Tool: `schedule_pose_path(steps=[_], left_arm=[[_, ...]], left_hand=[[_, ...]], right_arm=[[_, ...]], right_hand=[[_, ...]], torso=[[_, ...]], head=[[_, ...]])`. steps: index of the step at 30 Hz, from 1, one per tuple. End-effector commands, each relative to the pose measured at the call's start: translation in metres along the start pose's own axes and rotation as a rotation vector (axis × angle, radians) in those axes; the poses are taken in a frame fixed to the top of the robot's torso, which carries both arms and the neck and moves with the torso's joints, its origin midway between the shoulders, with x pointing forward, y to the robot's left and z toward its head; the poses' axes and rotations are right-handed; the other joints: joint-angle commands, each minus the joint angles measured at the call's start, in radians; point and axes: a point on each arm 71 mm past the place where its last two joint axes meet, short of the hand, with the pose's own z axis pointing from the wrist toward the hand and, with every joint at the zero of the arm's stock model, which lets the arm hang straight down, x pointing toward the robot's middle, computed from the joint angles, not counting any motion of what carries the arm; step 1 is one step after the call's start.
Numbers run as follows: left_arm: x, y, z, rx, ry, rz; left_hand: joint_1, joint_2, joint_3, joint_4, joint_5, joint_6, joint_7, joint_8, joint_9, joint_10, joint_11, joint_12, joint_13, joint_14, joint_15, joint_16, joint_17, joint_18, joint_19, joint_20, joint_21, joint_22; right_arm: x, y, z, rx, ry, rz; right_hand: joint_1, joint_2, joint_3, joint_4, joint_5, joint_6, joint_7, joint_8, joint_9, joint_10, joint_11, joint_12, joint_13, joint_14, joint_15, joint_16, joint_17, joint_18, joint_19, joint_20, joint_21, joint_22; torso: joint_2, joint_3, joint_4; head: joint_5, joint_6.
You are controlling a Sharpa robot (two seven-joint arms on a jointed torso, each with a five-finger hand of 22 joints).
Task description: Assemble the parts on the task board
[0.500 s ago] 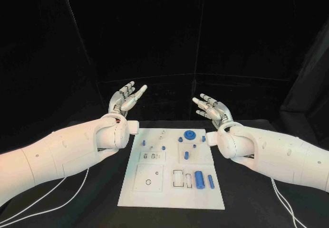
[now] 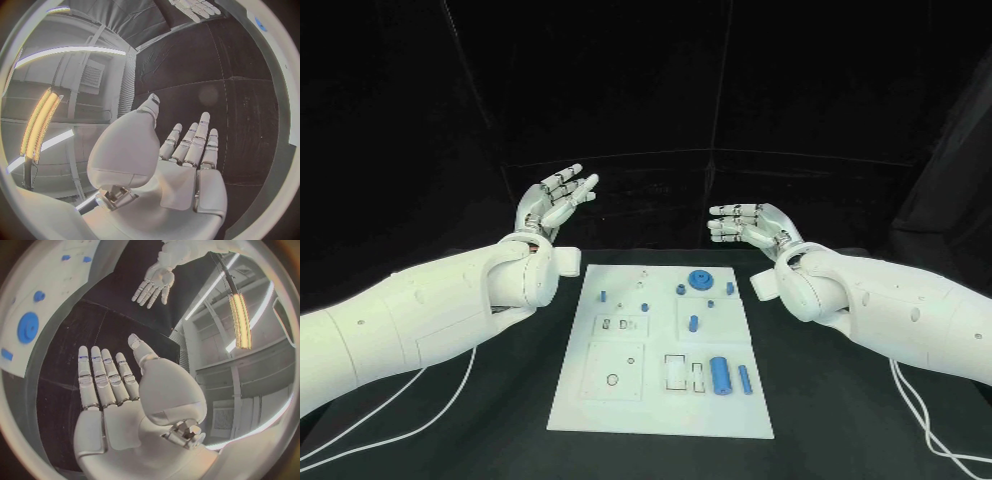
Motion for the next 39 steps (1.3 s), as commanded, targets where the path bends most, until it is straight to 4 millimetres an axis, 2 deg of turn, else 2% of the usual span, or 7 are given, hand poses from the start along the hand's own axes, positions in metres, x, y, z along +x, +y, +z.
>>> schedule_pose_path(steps=[1, 6, 11, 13, 23, 31, 39], left_arm=[[0.003, -0.007, -0.002, 0.062, 0.005, -0.026], [0.001, -0.009, -0.006, 0.063, 0.039, -0.05], [0.001, -0.013, -0.011, 0.074, 0.097, -0.07], [0.002, -0.015, -0.014, 0.078, 0.125, -0.073], [0.014, -0.025, -0.032, 0.084, 0.282, -0.06], [0.022, -0.025, -0.038, 0.066, 0.326, -0.071], [0.028, -0.024, -0.041, 0.051, 0.353, -0.084]], left_hand=[[0.021, 0.007, 0.0, -0.026, -0.001, 0.142, 0.127, 0.032, 0.015, 0.2, -0.016, 0.043, 0.016, 0.081, -0.021, 0.029, 0.009, 0.029, 0.119, -0.001, 0.049, 0.025], [0.03, 0.029, -0.009, -0.064, 0.001, 0.385, 0.103, 0.081, 0.033, 0.394, -0.056, 0.093, 0.019, 0.292, -0.082, 0.103, 0.032, 0.077, 0.455, -0.018, 0.204, 0.091], [0.042, 0.044, -0.013, -0.094, 0.0, 0.464, 0.075, 0.093, 0.029, 0.495, -0.089, 0.116, 0.018, 0.395, -0.118, 0.117, 0.042, 0.078, 0.545, -0.05, 0.236, 0.096], [0.045, 0.05, -0.013, -0.103, 0.002, 0.485, 0.063, 0.092, 0.025, 0.533, -0.103, 0.121, 0.018, 0.432, -0.131, 0.121, 0.049, 0.079, 0.572, -0.063, 0.244, 0.096], [0.049, 0.053, -0.019, -0.125, 0.0, 0.513, 0.055, 0.072, 0.012, 0.567, -0.112, 0.093, 0.009, 0.472, -0.143, 0.101, 0.061, 0.076, 0.611, -0.077, 0.241, 0.084], [0.048, 0.052, -0.023, -0.135, 0.0, 0.513, 0.059, 0.058, 0.009, 0.564, -0.108, 0.075, 0.008, 0.476, -0.141, 0.087, 0.063, 0.076, 0.616, -0.076, 0.235, 0.078], [0.048, 0.051, -0.024, -0.137, 0.0, 0.512, 0.059, 0.055, 0.009, 0.564, -0.108, 0.072, 0.008, 0.478, -0.141, 0.085, 0.065, 0.076, 0.619, -0.076, 0.234, 0.077]], right_arm=[[0.004, 0.009, 0.0, -0.104, 0.03, -0.225], [0.001, 0.014, 0.001, -0.13, 0.054, -0.332], [0.001, 0.022, 0.005, -0.15, 0.1, -0.459], [0.001, 0.026, 0.006, -0.156, 0.121, -0.517], [0.015, 0.052, 0.016, -0.171, 0.227, -0.88], [0.029, 0.057, 0.021, -0.157, 0.298, -1.09], [0.039, 0.056, 0.024, -0.141, 0.355, -1.177]], right_hand=[[0.043, -0.015, 0.059, -0.054, 0.009, 0.197, 0.032, 0.0, 0.003, 0.187, -0.037, -0.005, 0.002, 0.219, -0.051, 0.011, 0.003, 0.027, 0.16, -0.04, 0.058, 0.007], [0.036, -0.033, 0.103, -0.054, 0.003, 0.237, 0.019, -0.013, 0.003, 0.246, -0.055, -0.021, 0.002, 0.285, -0.073, 0.004, 0.005, 0.027, 0.208, -0.063, 0.08, 0.009], [0.038, -0.075, 0.134, -0.055, 0.001, 0.252, 0.012, -0.029, 0.003, 0.301, -0.069, -0.035, 0.004, 0.329, -0.088, -0.013, 0.008, 0.026, 0.27, -0.089, 0.121, 0.022], [0.052, -0.089, 0.139, -0.054, -0.005, 0.259, 0.005, -0.029, 0.004, 0.322, -0.078, -0.036, 0.005, 0.4, -0.109, 0.014, 0.025, 0.027, 0.308, -0.107, 0.152, 0.037], [0.052, -0.125, 0.136, -0.05, 0.013, 0.312, -0.029, -0.028, 0.004, 0.386, -0.121, -0.051, 0.007, 0.631, -0.181, 0.157, 0.141, 0.023, 0.453, -0.189, 0.371, 0.155], [0.018, -0.132, 0.15, -0.047, -0.008, 0.305, -0.032, -0.031, 0.004, 0.354, -0.124, -0.051, 0.007, 0.633, -0.188, 0.387, 0.277, 0.023, 0.483, -0.197, 0.497, 0.229], [-0.003, -0.143, 0.166, -0.046, -0.018, 0.285, -0.032, -0.032, 0.003, 0.303, -0.117, -0.051, 0.006, 0.625, -0.182, 0.621, 0.431, 0.022, 0.475, -0.192, 0.617, 0.304]], torso=[[0.022, -0.0028, -0.0027], [0.04, -0.002, -0.0005], [0.057, -0.003, 0.004], [0.065, -0.004, 0.0069], [0.109, -0.0099, 0.0184], [0.135, -0.0133, 0.0287], [0.151, -0.0133, 0.0261]], head=[[0.001, 0.003], [0.003, 0.007], [0.001, 0.007], [-0.001, 0.012], [-0.014, 0.032], [-0.022, 0.043], [-0.027, 0.048]])
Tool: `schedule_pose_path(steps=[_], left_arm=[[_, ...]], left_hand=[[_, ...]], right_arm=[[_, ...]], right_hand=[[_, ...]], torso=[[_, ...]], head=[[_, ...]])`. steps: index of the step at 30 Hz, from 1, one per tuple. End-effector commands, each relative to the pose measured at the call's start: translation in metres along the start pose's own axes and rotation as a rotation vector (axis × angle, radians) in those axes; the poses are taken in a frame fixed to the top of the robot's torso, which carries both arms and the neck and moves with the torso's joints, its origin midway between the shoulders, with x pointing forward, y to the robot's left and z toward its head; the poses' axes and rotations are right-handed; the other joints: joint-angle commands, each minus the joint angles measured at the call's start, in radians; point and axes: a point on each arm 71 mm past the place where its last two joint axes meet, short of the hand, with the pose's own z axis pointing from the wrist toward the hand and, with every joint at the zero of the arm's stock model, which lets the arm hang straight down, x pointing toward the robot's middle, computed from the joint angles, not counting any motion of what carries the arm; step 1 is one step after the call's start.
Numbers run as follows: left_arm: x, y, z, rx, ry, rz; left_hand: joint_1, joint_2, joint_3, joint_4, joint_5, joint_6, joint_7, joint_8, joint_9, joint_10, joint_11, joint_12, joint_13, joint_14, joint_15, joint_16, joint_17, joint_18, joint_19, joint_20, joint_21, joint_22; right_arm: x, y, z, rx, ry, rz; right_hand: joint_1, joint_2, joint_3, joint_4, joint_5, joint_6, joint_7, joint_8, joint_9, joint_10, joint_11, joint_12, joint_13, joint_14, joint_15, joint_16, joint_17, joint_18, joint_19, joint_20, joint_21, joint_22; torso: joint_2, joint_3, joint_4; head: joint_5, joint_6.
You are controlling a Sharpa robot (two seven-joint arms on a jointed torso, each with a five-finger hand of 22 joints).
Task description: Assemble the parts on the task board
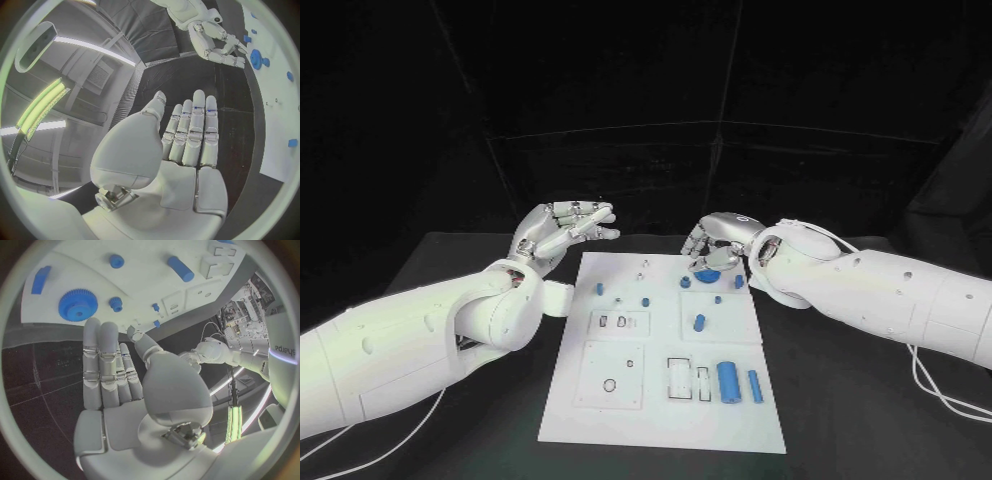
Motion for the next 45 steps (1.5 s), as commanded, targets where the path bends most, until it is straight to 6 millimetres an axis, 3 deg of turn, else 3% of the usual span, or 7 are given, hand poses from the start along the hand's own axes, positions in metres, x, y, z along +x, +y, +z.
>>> schedule_pose_path(steps=[1, 7, 11, 20, 32, 45], left_arm=[[0.006, -0.001, 0.0, -0.004, 0.046, -0.01], [0.008, 0.0, 0.0, -0.007, 0.05, -0.012], [0.008, 0.0, 0.0, -0.01, 0.05, -0.012], [0.006, 0.0, -0.001, -0.015, 0.048, -0.011], [0.002, -0.001, -0.002, -0.02, 0.041, -0.006], [0.002, -0.001, -0.003, -0.023, 0.041, -0.006]], left_hand=[[0.0, 0.003, 0.0, -0.008, 0.001, 0.004, 0.003, -0.006, -0.001, 0.002, 0.006, -0.007, -0.001, 0.005, -0.001, -0.006, 0.001, 0.014, 0.007, -0.001, -0.004, -0.001], [-0.001, 0.003, -0.001, -0.01, 0.001, 0.004, 0.004, -0.009, -0.001, 0.001, 0.006, -0.01, -0.001, 0.006, -0.001, -0.008, 0.002, 0.014, 0.009, -0.001, -0.004, -0.002], [-0.001, 0.003, -0.001, -0.01, 0.001, 0.004, 0.004, -0.009, -0.001, 0.001, 0.006, -0.01, -0.001, 0.007, -0.001, -0.008, 0.002, 0.014, 0.009, -0.001, -0.004, -0.002], [-0.002, 0.003, -0.001, -0.011, 0.001, 0.004, 0.004, -0.011, -0.001, 0.001, 0.007, -0.012, -0.001, 0.008, -0.001, -0.009, 0.002, 0.014, 0.011, -0.001, -0.004, -0.002], [-0.002, 0.004, -0.002, -0.011, 0.001, 0.004, 0.004, -0.011, -0.001, 0.002, 0.007, -0.012, -0.001, 0.009, -0.001, -0.009, 0.003, 0.014, 0.011, -0.001, -0.004, -0.003], [-0.003, 0.004, -0.002, -0.011, 0.001, 0.005, 0.004, -0.012, -0.001, 0.002, 0.006, -0.013, -0.001, 0.01, -0.001, -0.01, 0.003, 0.014, 0.012, -0.001, -0.004, -0.003]], right_arm=[[0.004, 0.0, 0.002, 0.024, 0.079, -0.106], [0.007, 0.0, 0.004, 0.027, 0.11, -0.117], [0.008, 0.002, 0.007, 0.02, 0.119, -0.116], [0.01, 0.007, 0.012, 0.004, 0.126, -0.112], [0.013, 0.008, 0.017, 0.014, 0.157, -0.113], [0.015, 0.007, 0.02, 0.021, 0.171, -0.114]], right_hand=[[-0.011, 0.001, 0.006, 0.002, -0.007, -0.011, -0.002, -0.005, 0.0, -0.014, 0.0, 0.0, 0.001, 0.039, 0.004, 0.078, 0.069, 0.016, -0.009, 0.009, 0.033, 0.021], [-0.013, 0.001, 0.008, 0.003, -0.008, -0.018, -0.002, -0.005, 0.001, -0.026, 0.003, 0.002, 0.001, 0.033, 0.008, 0.188, 0.175, 0.018, -0.029, 0.013, 0.084, 0.055], [-0.013, 0.004, 0.012, 0.004, -0.008, -0.018, -0.002, -0.004, 0.001, -0.026, 0.004, 0.003, 0.001, 0.028, 0.008, 0.243, 0.225, 0.014, -0.035, 0.016, 0.131, 0.1], [-0.011, 0.011, 0.026, 0.004, -0.008, -0.024, 0.0, -0.005, 0.001, -0.027, 0.006, 0.004, 0.001, 0.026, 0.011, 0.347, 0.325, 0.003, -0.034, 0.022, 0.231, 0.21], [-0.008, 0.023, 0.053, 0.003, -0.009, -0.022, 0.002, -0.004, 0.001, -0.017, 0.005, 0.004, 0.0, 0.029, 0.012, 0.426, 0.403, -0.011, -0.018, 0.025, 0.32, 0.318], [-0.005, 0.037, 0.094, 0.003, -0.02, -0.013, 0.003, -0.003, 0.002, -0.006, 0.005, 0.004, 0.0, 0.022, 0.013, 0.461, 0.427, -0.013, -0.027, 0.027, 0.361, 0.357]], torso=[[0.012, -0.0004, -0.0003], [0.018, 0.0001, 0.0005], [0.021, 0.0015, 0.0022], [0.023, -0.0001, 0.0044], [0.028, 0.0008, 0.0037], [0.034, 0.0012, 0.0043]], head=[[-0.002, 0.001], [-0.007, 0.007], [-0.008, 0.006], [-0.006, 0.0], [-0.002, -0.006], [0.002, -0.015]])
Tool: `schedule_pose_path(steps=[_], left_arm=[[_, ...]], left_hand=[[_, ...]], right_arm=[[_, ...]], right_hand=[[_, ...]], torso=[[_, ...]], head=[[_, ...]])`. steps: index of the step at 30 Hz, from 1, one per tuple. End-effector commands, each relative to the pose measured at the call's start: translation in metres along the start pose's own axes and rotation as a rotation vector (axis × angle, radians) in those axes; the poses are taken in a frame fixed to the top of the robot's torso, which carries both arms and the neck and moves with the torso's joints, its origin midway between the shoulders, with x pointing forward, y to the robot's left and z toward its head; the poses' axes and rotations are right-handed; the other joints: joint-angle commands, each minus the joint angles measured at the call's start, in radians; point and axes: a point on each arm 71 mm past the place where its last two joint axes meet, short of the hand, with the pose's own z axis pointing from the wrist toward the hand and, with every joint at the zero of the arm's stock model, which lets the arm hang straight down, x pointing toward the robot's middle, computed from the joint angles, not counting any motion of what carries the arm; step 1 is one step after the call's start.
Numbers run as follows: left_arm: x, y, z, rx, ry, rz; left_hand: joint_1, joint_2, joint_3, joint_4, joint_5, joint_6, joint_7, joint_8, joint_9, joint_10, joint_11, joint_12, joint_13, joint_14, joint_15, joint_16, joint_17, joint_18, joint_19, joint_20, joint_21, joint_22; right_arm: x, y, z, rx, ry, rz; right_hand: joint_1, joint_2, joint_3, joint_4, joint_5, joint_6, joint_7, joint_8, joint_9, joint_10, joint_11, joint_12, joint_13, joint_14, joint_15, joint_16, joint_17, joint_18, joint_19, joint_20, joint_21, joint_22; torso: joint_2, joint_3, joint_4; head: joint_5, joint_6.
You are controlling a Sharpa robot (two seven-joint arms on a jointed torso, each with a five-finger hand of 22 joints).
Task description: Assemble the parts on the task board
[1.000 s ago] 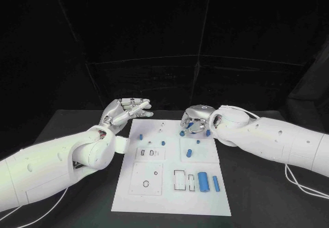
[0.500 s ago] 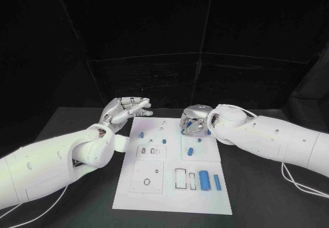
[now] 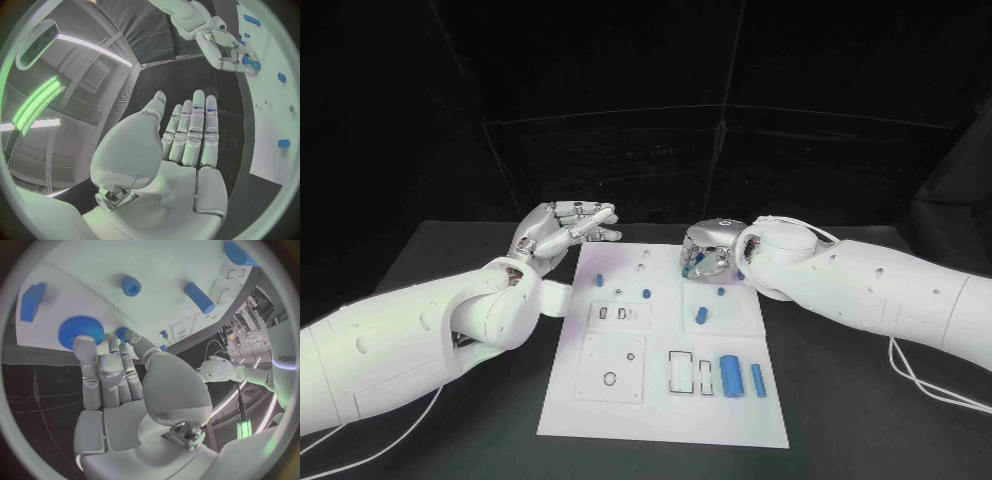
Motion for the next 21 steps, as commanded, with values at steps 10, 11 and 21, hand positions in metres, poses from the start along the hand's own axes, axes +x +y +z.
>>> schedule_pose_path(steps=[10, 11, 21], left_arm=[[0.0014, -0.001, 0.0004, 0.0, 0.016, -0.003], [0.0014, -0.001, 0.0004, 0.0, 0.016, -0.003], [0.0006, 0.0001, 0.0017, -0.004, 0.012, -0.001]], left_hand=[[-0.006, 0.004, -0.004, -0.007, 0.001, 0.005, 0.005, -0.007, -0.002, 0.003, 0.007, -0.007, -0.001, 0.008, 0.002, -0.006, 0.003, 0.015, 0.009, -0.002, -0.005, -0.002], [-0.006, 0.004, -0.004, -0.007, 0.001, 0.005, 0.005, -0.007, -0.002, 0.003, 0.007, -0.007, -0.001, 0.008, 0.002, -0.006, 0.003, 0.015, 0.009, -0.002, -0.005, -0.002], [-0.007, 0.004, -0.004, -0.007, 0.001, 0.004, 0.005, -0.008, -0.002, 0.002, 0.007, -0.008, -0.001, 0.009, 0.002, -0.007, 0.003, 0.015, 0.009, -0.002, -0.005, -0.003]], right_arm=[[0.0004, 0.0009, 0.0027, -0.002, 0.022, -0.003], [0.0005, 0.001, 0.0029, -0.003, 0.023, -0.003], [-0.0011, 0.003, 0.004, -0.02, -0.001, 0.017]], right_hand=[[0.004, 0.016, 0.049, -0.003, -0.024, 0.014, 0.002, -0.003, 0.002, 0.026, -0.002, 0.005, 0.0, 0.018, 0.005, 0.021, 0.009, -0.015, -0.009, 0.002, 0.027, 0.024], [0.003, 0.016, 0.052, -0.003, -0.024, 0.016, 0.002, -0.002, 0.002, 0.027, -0.002, 0.005, 0.0, 0.018, 0.005, 0.023, 0.011, -0.015, -0.01, 0.002, 0.03, 0.026], [-0.004, 0.016, 0.079, 0.005, -0.019, 0.033, -0.001, 0.0, 0.003, 0.044, -0.005, 0.006, 0.001, 0.018, 0.003, 0.042, 0.025, -0.018, -0.009, 0.001, 0.053, 0.052]], torso=[[0.006, 0.0004, -0.0001], [0.006, 0.0004, 0.0001], [0.006, 0.0017, 0.0029]], head=[[0.0, -0.006], [0.0, -0.006], [0.004, -0.001]])
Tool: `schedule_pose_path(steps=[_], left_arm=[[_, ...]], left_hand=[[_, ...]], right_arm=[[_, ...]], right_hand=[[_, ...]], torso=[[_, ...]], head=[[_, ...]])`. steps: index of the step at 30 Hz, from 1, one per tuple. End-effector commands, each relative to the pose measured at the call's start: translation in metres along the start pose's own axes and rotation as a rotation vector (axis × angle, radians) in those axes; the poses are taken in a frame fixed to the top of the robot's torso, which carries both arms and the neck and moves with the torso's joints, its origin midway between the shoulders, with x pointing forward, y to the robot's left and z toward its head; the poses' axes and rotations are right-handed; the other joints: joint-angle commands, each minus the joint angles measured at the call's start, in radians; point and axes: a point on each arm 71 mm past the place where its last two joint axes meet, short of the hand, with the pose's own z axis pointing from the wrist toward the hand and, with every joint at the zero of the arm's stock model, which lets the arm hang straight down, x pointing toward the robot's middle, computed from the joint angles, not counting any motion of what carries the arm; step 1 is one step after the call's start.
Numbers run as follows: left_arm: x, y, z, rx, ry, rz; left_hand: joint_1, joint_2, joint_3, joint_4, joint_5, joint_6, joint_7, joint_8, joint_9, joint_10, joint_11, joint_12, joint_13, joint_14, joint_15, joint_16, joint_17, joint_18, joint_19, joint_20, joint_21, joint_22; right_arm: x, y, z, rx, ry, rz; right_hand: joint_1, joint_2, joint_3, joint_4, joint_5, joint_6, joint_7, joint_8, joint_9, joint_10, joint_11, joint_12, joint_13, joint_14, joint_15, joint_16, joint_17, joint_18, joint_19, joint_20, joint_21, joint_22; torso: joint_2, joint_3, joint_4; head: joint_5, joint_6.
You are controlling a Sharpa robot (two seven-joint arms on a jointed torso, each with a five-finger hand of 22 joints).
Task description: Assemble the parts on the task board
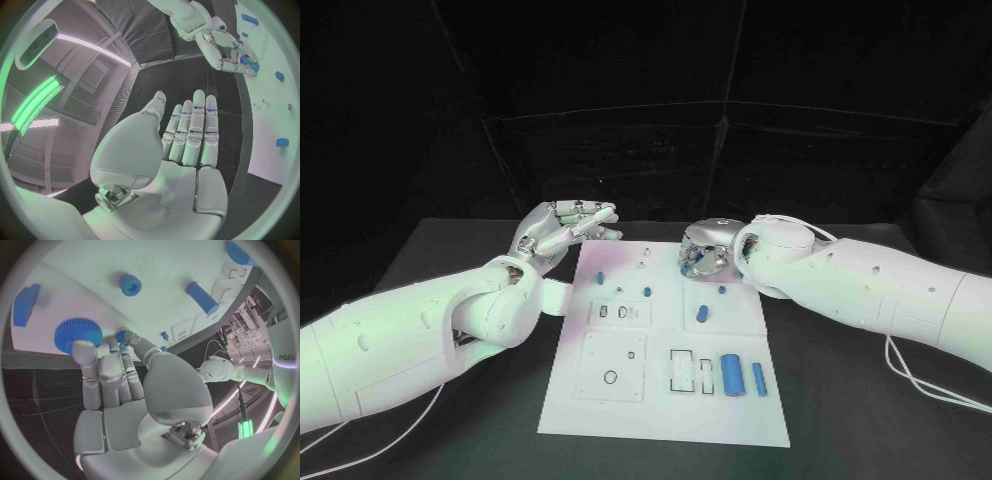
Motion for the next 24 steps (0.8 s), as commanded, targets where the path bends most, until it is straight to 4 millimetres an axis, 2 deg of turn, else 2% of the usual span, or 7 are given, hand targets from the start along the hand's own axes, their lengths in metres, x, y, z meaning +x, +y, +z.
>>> schedule_pose_path(steps=[1, 5, 11, 14, 20, 24], left_arm=[[0.001, -0.001, 0.001, 0.004, 0.013, -0.002], [0.001, -0.001, 0.001, 0.003, 0.011, -0.001], [0.0, 0.0, 0.001, 0.001, 0.007, 0.002], [-0.001, 0.0, 0.001, 0.0, 0.005, 0.003], [-0.002, 0.0, 0.001, -0.003, 0.003, 0.003], [-0.001, 0.0, 0.001, -0.003, 0.005, 0.002]], left_hand=[[-0.007, 0.004, -0.002, -0.004, 0.001, 0.004, 0.005, -0.004, -0.001, 0.002, 0.007, -0.004, -0.001, 0.005, -0.001, -0.007, 0.001, 0.015, 0.006, 0.001, -0.005, -0.001], [-0.007, 0.004, -0.002, -0.004, 0.001, 0.004, 0.005, -0.004, -0.001, 0.002, 0.007, -0.004, -0.001, 0.005, -0.001, -0.007, 0.001, 0.015, 0.006, 0.001, -0.005, -0.001], [-0.007, 0.004, -0.002, -0.004, 0.001, 0.004, 0.005, -0.004, -0.001, 0.002, 0.007, -0.004, -0.001, 0.005, -0.001, -0.007, 0.001, 0.015, 0.006, 0.001, -0.005, -0.001], [-0.007, 0.004, -0.002, -0.004, 0.001, 0.004, 0.005, -0.004, -0.001, 0.002, 0.007, -0.004, -0.001, 0.005, -0.001, -0.007, 0.001, 0.015, 0.006, 0.001, -0.005, -0.001], [-0.007, 0.006, -0.002, -0.005, 0.001, 0.004, 0.005, -0.005, -0.001, 0.002, 0.007, -0.006, -0.001, 0.005, -0.001, -0.008, 0.002, 0.015, 0.007, 0.001, -0.006, -0.002], [-0.007, 0.006, -0.002, -0.005, 0.001, 0.004, 0.006, -0.006, -0.001, 0.002, 0.008, -0.007, -0.002, 0.006, -0.001, -0.009, 0.002, 0.014, 0.007, 0.001, -0.006, -0.003]], right_arm=[[-0.002, 0.002, 0.001, -0.014, -0.013, 0.011], [-0.004, 0.002, 0.0, -0.012, -0.046, 0.012], [-0.01, 0.003, -0.004, -0.018, -0.131, 0.013], [-0.014, 0.005, -0.007, -0.012, -0.19, 0.011], [-0.02, 0.012, -0.008, 0.01, -0.264, 0.002], [-0.023, 0.013, -0.004, 0.024, -0.294, 0.003]], right_hand=[[-0.006, 0.005, 0.007, 0.0, 0.001, 0.01, 0.0, 0.001, 0.001, 0.007, 0.0, 0.002, 0.001, 0.018, 0.003, 0.004, 0.002, -0.018, -0.006, -0.003, 0.007, 0.003], [-0.008, 0.007, 0.024, 0.005, 0.002, 0.023, -0.005, 0.003, 0.002, 0.018, -0.004, 0.003, 0.001, 0.017, 0.001, 0.012, 0.006, -0.019, -0.005, -0.004, 0.019, 0.017], [-0.014, 0.007, 0.041, 0.014, 0.002, 0.044, -0.012, 0.007, 0.004, 0.038, -0.011, 0.007, 0.003, 0.02, -0.004, 0.029, 0.023, -0.024, 0.006, -0.008, 0.043, 0.05], [-0.018, 0.006, 0.046, 0.019, 0.002, 0.051, -0.015, 0.008, 0.004, 0.044, -0.014, 0.007, 0.003, 0.02, -0.006, 0.033, 0.024, -0.025, 0.007, -0.01, 0.049, 0.057], [-0.028, -0.002, 0.051, 0.029, -0.006, 0.06, -0.018, 0.008, 0.004, 0.051, -0.016, 0.006, 0.003, 0.019, -0.008, 0.036, 0.024, -0.026, 0.009, -0.012, 0.057, 0.065], [-0.03, -0.004, 0.052, 0.032, -0.008, 0.061, -0.019, 0.008, 0.004, 0.052, -0.017, 0.005, 0.002, 0.019, -0.009, 0.037, 0.025, -0.026, 0.009, -0.012, 0.058, 0.067]], torso=[[0.001, 0.0, 0.0024], [0.001, -0.0005, 0.0019], [0.002, 0.0016, -0.0016], [0.002, 0.0005, -0.0019], [0.003, 0.0005, 0.0024], [0.005, -0.0018, 0.0062]], head=[[0.002, 0.002], [0.002, 0.003], [0.007, 0.007], [0.009, 0.008], [0.012, 0.012], [0.012, 0.016]])
